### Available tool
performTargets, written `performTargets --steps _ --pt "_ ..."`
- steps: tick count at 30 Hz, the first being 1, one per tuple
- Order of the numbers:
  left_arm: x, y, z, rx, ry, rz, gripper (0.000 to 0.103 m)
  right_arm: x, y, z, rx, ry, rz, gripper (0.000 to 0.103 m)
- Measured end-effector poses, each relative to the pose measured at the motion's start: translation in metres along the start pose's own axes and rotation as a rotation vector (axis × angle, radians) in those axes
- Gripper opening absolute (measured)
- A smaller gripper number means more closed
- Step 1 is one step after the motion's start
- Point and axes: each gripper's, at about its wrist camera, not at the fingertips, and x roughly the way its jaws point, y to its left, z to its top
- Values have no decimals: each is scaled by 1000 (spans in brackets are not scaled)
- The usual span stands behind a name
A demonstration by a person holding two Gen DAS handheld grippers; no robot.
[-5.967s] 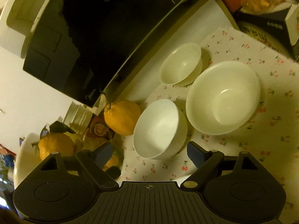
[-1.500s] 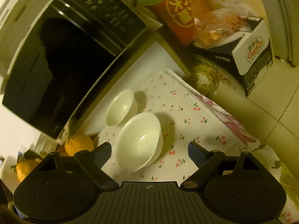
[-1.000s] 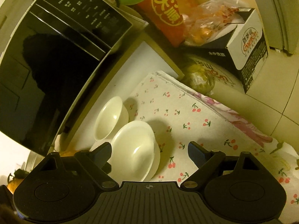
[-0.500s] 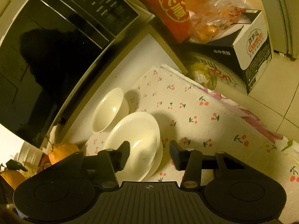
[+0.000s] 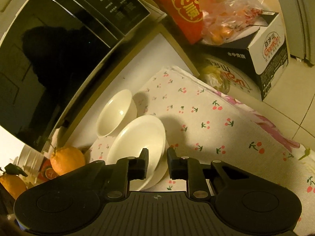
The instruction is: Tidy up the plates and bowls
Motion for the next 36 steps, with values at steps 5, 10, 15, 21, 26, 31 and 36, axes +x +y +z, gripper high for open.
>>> performTargets --steps 5,10,15,21,26,31,36 --pt "-5 -1 0 7 -8 -2 15 -6 5 2 -15 -10 9 19" --pt "-13 -4 1 17 -17 -6 15 -15 10 3 -20 -20 16 19" --pt "-26 -3 3 25 -26 -6 15 -25 19 3 -29 -27 33 19" --pt "-46 -2 5 27 -38 0 15 -36 34 0 -47 -29 58 19" --pt "-62 0 9 30 -45 13 15 -45 49 -5 -64 -27 73 19" --pt "-77 6 14 35 -44 22 15 -52 64 -11 -89 -15 91 19" --pt "-93 13 19 45 -41 34 15 -57 80 -20 -122 -3 104 20"
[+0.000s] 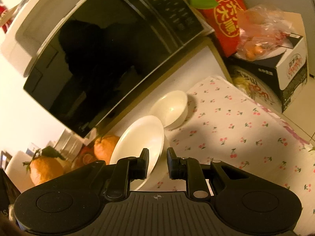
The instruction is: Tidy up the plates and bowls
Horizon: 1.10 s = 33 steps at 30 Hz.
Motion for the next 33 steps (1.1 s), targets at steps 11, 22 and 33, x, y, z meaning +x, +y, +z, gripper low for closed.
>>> performTargets --steps 11,22,33 --pt "-28 32 12 -2 49 9 15 1 37 -22 -114 71 36 20" --pt "-47 53 13 12 71 98 15 7 65 -47 -153 138 67 20" --pt "-56 79 11 -4 119 163 15 26 85 -71 -192 208 73 20"
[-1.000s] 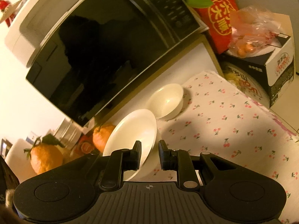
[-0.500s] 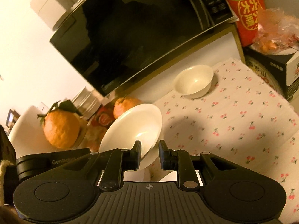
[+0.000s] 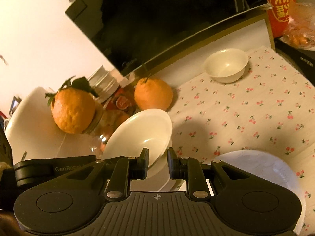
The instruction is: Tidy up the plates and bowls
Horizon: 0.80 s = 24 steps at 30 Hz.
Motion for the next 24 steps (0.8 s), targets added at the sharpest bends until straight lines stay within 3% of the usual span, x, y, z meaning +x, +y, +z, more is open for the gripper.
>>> performTargets --steps 9,24 --pt "9 18 -3 -31 49 15 15 15 6 -8 -26 43 -23 20" --pt "19 20 -5 26 66 80 16 29 8 -15 -41 92 -31 21"
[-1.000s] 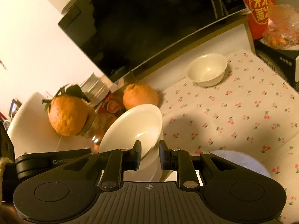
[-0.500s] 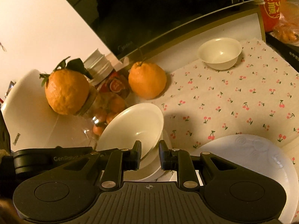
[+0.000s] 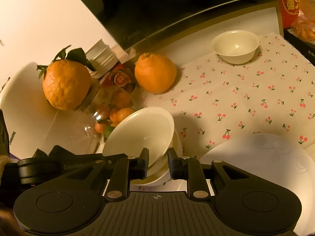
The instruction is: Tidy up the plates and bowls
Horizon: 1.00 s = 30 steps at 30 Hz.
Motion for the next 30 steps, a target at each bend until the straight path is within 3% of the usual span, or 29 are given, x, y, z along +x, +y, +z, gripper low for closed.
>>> performTargets --steps 12,14,19,24,30 --pt "1 -8 -1 52 6 20 27 3 1 -1 -5 14 -11 23" --pt "-1 -10 0 55 1 24 32 2 -1 0 3 11 -11 23" --pt "-6 -13 1 79 -31 65 59 -1 -8 3 36 6 -13 23" --pt "-9 -12 2 64 -36 59 67 -6 -10 6 47 -4 -15 26" --pt "-14 -14 2 35 -52 53 77 -15 -19 10 80 -12 -18 40"
